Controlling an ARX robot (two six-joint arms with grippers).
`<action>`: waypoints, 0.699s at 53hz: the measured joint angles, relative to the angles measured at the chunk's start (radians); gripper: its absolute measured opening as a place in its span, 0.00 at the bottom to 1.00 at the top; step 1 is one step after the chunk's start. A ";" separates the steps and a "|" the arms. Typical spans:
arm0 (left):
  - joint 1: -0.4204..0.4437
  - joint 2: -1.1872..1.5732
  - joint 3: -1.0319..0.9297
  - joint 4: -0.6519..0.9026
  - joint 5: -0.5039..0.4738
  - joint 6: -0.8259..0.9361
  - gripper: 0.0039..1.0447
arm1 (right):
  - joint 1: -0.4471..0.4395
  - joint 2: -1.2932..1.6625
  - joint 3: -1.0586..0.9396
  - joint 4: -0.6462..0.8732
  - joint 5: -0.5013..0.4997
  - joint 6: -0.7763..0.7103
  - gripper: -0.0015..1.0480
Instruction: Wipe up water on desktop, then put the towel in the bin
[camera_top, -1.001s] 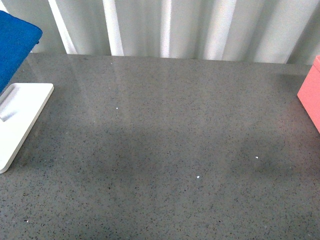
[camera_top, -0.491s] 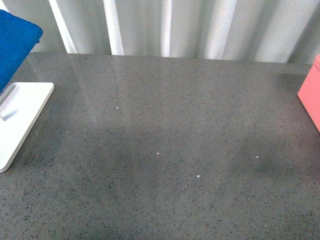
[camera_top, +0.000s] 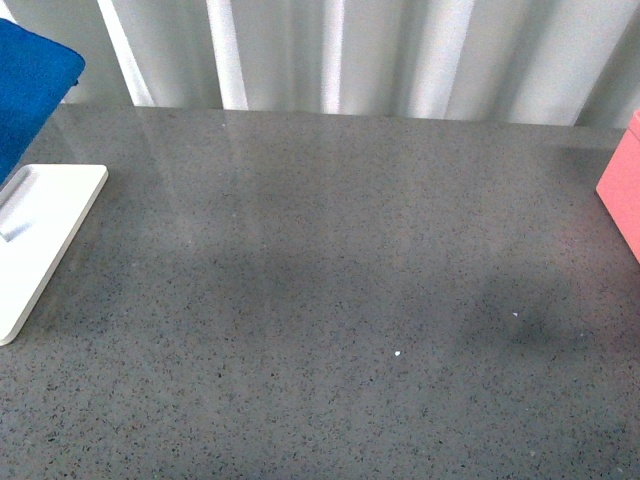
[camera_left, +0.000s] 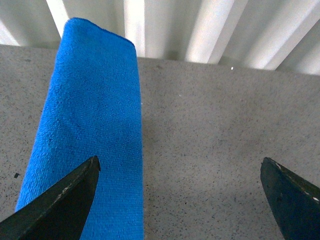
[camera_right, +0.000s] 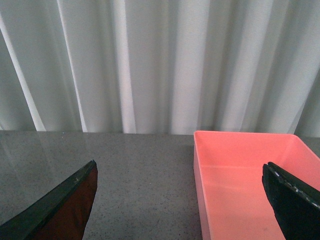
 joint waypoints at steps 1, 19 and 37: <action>0.000 0.025 0.025 -0.017 0.000 0.006 0.94 | 0.000 0.000 0.000 0.000 0.000 0.000 0.93; 0.068 0.349 0.369 -0.150 -0.116 0.230 0.94 | 0.000 0.000 0.000 0.000 0.000 0.000 0.93; 0.077 0.464 0.458 -0.163 -0.109 0.266 0.94 | 0.000 0.000 0.000 0.000 0.000 0.000 0.93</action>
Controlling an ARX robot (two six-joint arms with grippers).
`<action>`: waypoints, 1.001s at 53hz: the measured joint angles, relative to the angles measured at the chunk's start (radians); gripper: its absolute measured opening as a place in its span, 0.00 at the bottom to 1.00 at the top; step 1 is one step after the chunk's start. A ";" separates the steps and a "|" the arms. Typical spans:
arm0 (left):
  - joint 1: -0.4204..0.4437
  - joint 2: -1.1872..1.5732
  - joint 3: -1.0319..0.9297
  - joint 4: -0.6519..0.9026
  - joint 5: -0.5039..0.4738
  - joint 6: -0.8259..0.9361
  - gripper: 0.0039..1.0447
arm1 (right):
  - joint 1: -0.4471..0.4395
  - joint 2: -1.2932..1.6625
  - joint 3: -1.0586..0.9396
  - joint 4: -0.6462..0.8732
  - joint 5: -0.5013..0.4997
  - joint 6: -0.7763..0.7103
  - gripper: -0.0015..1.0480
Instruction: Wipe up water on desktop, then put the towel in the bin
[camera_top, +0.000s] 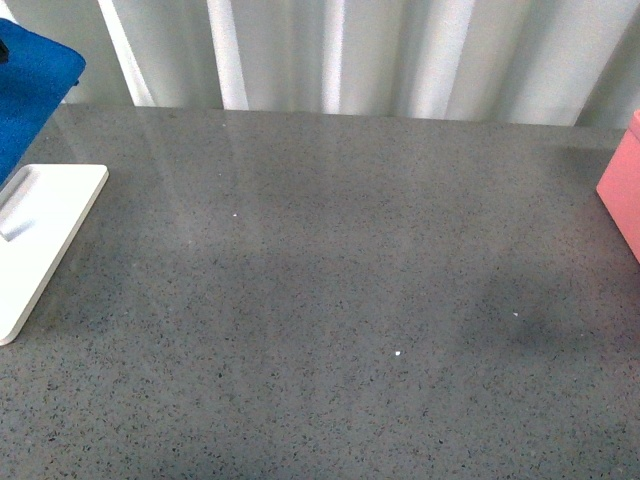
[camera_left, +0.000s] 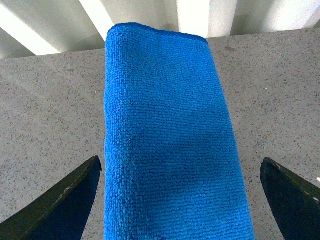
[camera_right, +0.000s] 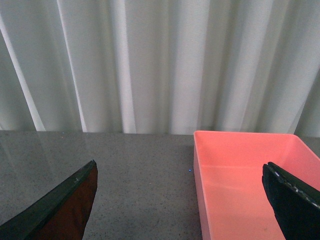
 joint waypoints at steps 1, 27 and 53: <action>-0.002 0.003 0.000 0.006 -0.001 0.000 0.94 | 0.000 0.000 0.000 0.000 0.000 0.000 0.93; -0.016 0.087 0.000 0.093 -0.062 0.027 0.94 | 0.000 0.000 0.000 0.000 0.000 0.000 0.93; -0.008 0.108 -0.021 0.150 -0.077 0.028 0.50 | 0.000 0.000 0.000 0.000 0.000 0.000 0.93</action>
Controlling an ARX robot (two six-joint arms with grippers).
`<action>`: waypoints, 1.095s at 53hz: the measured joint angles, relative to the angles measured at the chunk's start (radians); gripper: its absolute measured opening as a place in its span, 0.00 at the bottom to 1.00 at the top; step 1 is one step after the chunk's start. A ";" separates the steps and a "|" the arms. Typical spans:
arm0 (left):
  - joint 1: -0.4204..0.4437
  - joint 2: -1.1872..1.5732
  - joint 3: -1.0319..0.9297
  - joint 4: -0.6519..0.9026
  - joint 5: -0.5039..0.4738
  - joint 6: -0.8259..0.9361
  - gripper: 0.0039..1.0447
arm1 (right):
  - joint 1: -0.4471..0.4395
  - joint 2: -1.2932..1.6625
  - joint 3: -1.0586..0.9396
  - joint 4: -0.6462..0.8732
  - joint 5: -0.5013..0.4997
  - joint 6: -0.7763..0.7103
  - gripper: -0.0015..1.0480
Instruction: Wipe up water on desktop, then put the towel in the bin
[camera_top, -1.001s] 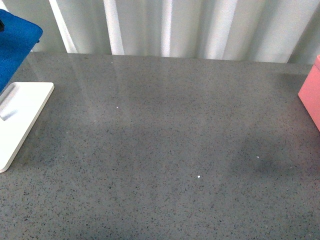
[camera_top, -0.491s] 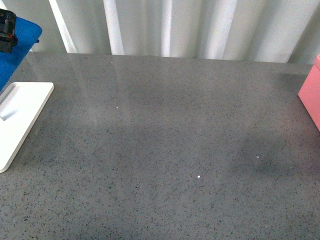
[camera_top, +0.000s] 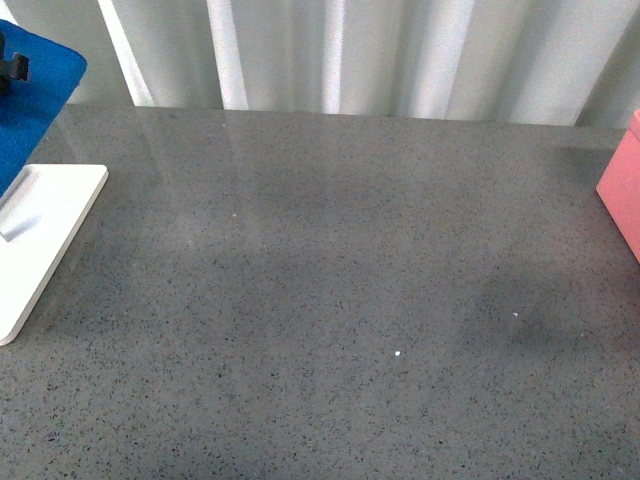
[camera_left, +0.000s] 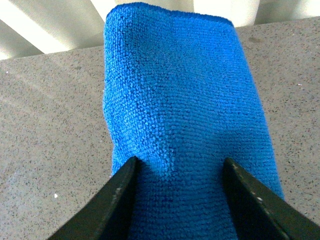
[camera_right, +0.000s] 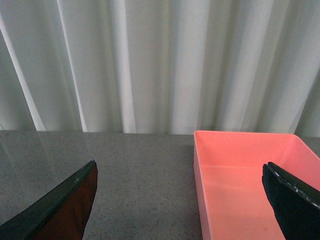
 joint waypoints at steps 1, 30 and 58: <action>0.001 0.000 -0.002 0.001 -0.001 0.000 0.47 | 0.000 0.000 0.000 0.000 0.000 0.000 0.93; 0.007 -0.144 -0.039 -0.065 0.135 -0.054 0.03 | 0.000 0.000 0.000 0.000 0.000 0.000 0.93; -0.128 -0.451 -0.045 -0.019 0.509 -0.503 0.03 | 0.000 0.000 0.000 0.000 0.000 0.000 0.93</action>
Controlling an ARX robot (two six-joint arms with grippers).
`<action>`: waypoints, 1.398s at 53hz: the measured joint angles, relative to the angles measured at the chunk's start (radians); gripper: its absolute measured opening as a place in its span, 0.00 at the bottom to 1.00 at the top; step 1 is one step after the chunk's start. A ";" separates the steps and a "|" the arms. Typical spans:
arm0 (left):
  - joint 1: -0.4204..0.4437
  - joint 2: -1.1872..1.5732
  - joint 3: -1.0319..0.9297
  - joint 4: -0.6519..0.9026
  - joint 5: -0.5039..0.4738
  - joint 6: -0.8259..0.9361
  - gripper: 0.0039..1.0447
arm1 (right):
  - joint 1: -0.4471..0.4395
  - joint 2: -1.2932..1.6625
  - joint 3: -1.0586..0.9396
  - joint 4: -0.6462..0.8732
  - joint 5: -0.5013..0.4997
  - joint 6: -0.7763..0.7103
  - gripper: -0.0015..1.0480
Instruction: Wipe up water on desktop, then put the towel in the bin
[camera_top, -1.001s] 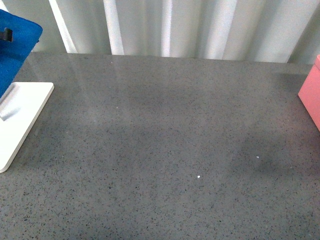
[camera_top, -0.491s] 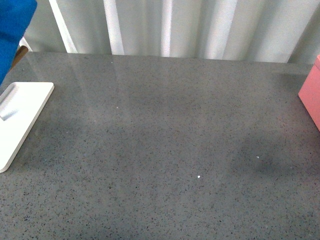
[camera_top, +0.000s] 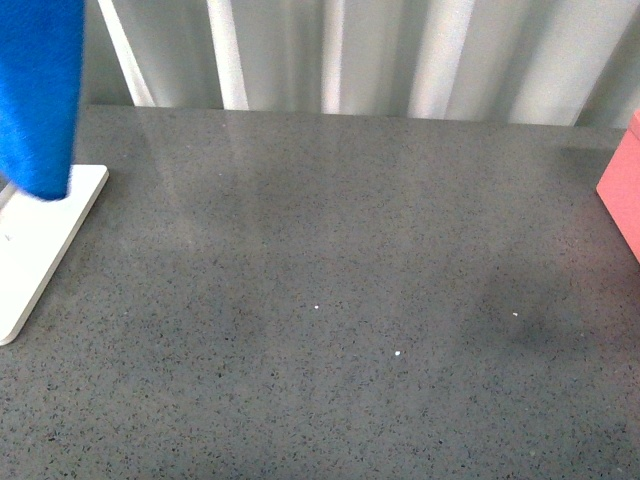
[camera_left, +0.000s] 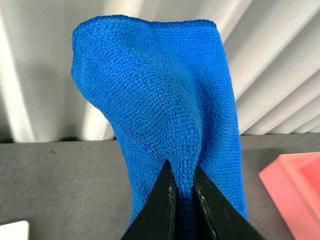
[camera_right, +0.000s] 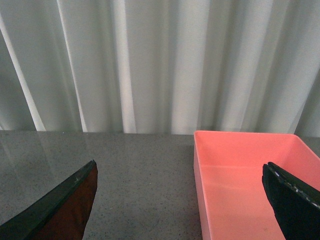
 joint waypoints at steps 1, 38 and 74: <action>-0.016 -0.006 -0.006 0.019 0.001 -0.019 0.03 | 0.000 0.000 0.000 0.000 0.000 0.000 0.93; -0.171 0.000 -0.048 0.090 -0.047 -0.067 0.03 | -0.195 0.565 0.276 -0.225 -0.405 0.202 0.93; -0.172 0.001 -0.048 0.090 -0.047 -0.067 0.03 | 0.283 1.543 0.773 0.197 -0.633 0.097 0.93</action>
